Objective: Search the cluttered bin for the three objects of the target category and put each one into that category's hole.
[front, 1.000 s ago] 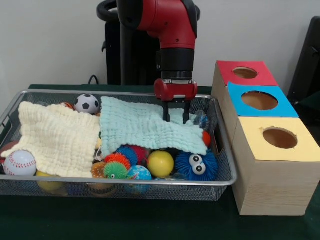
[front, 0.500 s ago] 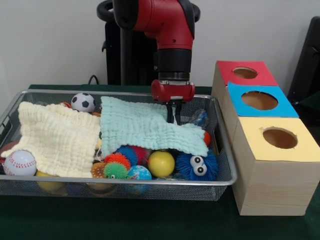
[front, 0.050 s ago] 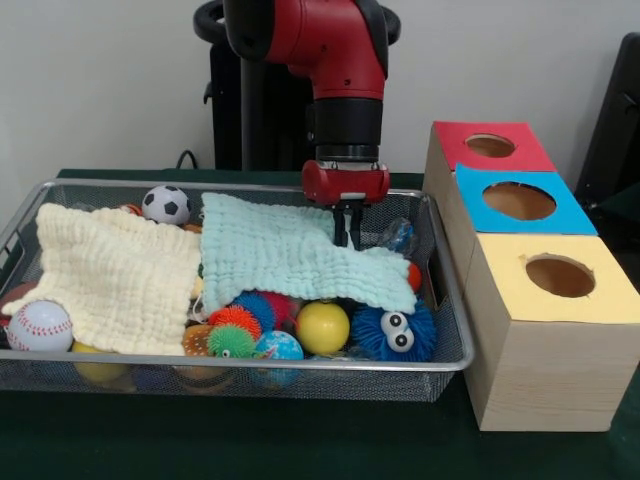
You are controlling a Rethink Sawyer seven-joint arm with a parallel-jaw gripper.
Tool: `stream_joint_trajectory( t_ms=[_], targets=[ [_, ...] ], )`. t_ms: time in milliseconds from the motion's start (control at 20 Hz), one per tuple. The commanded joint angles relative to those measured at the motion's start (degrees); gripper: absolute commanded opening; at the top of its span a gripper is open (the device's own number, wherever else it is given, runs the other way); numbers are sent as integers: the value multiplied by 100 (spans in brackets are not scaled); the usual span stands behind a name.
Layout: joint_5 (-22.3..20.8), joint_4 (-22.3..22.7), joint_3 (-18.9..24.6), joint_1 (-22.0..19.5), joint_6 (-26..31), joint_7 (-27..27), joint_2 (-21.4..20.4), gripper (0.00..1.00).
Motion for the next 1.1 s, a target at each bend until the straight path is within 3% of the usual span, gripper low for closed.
stream_joint_trajectory(
  t_ms=[50,250,550,700,1100],
  targets=[
    [-367,220,1659,-1012,2308,135,-1518,0],
    [-190,543,2444,-1642,3197,-491,-2297,0],
    [-308,543,3089,-2208,3676,-1017,-2835,0],
    [-362,529,3429,-2510,3892,-1186,-2911,0],
    [-678,222,4022,-3061,4081,-1414,-2623,0]
  ],
)
